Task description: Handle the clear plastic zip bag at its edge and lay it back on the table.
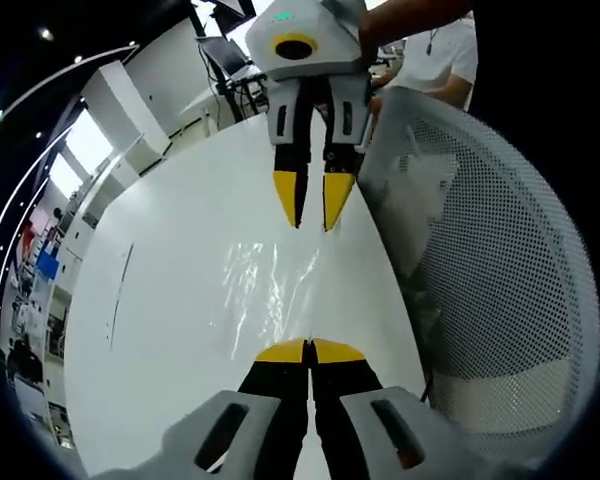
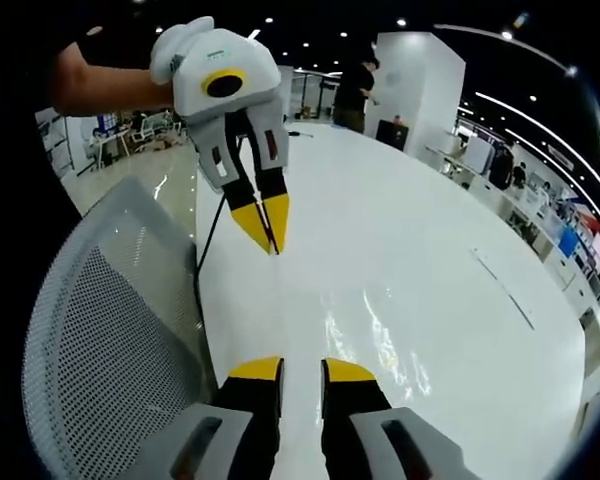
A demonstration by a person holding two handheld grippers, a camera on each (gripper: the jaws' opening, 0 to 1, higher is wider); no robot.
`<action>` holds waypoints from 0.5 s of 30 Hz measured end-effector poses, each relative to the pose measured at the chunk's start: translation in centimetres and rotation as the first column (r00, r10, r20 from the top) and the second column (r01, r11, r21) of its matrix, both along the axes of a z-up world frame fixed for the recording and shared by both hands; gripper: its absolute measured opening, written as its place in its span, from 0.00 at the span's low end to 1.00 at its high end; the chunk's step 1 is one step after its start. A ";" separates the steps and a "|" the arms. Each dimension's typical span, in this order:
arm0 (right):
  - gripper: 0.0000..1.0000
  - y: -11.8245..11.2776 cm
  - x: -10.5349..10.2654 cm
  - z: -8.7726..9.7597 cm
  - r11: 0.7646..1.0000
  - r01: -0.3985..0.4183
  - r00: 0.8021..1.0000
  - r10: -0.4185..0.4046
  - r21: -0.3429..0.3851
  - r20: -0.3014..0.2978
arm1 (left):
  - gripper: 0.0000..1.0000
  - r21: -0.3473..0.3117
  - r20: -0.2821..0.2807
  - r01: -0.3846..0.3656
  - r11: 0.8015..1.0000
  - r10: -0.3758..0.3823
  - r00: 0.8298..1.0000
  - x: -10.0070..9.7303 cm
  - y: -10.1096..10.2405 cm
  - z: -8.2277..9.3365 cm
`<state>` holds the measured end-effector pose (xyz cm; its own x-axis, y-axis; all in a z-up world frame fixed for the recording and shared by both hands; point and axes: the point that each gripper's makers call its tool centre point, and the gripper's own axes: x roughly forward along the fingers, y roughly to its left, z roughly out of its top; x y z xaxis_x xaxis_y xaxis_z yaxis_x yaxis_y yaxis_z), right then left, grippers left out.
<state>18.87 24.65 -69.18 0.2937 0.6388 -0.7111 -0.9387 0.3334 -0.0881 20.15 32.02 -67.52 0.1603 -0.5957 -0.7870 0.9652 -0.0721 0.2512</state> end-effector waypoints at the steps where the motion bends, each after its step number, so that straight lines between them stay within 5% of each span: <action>1: 0.11 0.0 -0.1 -0.2 1.000 -0.002 1.000 0.002 -0.005 -0.001 | 0.00 -0.006 0.000 -0.001 1.000 0.001 1.000 0.0 -0.2 0.1; 15: 0.00 0.1 -0.3 -1.2 1.000 0.010 1.000 -0.010 -0.002 -0.008 | 0.00 -0.052 -0.007 -0.011 0.999 0.011 1.000 0.1 -0.8 1.1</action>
